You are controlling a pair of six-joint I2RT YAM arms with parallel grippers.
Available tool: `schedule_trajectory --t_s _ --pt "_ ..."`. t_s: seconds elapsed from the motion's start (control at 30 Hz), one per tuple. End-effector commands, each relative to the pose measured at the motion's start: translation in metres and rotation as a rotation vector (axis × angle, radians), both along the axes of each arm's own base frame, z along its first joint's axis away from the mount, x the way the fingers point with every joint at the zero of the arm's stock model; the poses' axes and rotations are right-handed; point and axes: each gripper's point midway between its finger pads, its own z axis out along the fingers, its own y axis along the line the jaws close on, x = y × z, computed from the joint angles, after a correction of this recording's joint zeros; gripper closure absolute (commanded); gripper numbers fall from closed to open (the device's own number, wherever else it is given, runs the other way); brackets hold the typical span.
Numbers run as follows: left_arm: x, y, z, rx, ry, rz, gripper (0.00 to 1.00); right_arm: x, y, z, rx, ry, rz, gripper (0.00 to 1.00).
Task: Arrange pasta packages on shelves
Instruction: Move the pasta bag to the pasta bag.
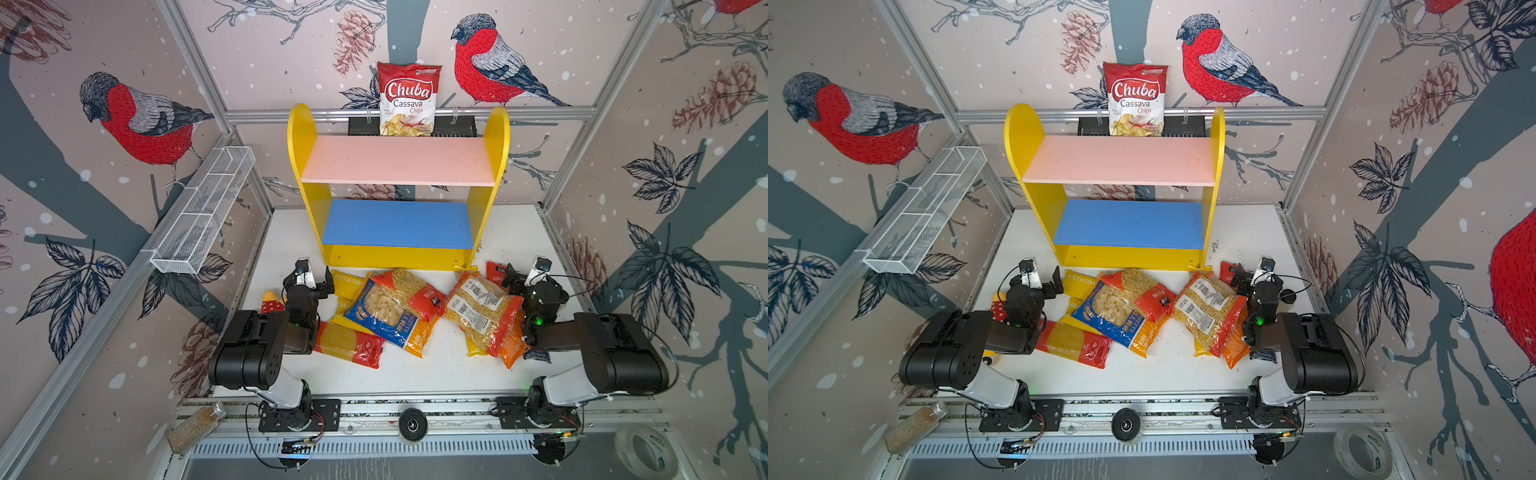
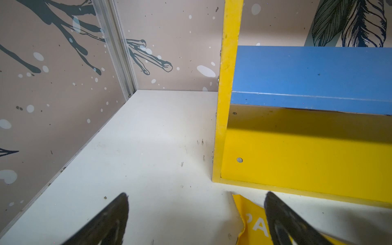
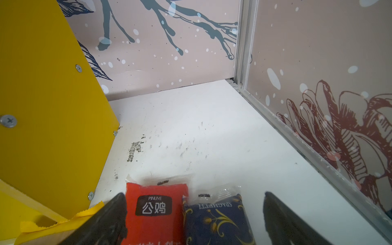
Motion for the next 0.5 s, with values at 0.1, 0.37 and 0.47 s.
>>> schedule_trajectory --t_s 0.1,0.37,0.47 --pt "0.0016 0.0003 0.0134 0.006 -0.054 0.002 0.02 0.0026 -0.0009 0.0108 -0.009 -0.042 -0.006 0.00" --pt "0.0016 0.0002 0.0135 0.006 -0.054 0.001 0.02 0.0024 -0.0013 0.0109 0.001 -0.044 0.003 0.00" --pt "0.0016 0.0009 0.0132 0.005 -0.053 0.003 0.02 0.0025 -0.0020 0.0112 0.010 -0.045 0.009 0.00"
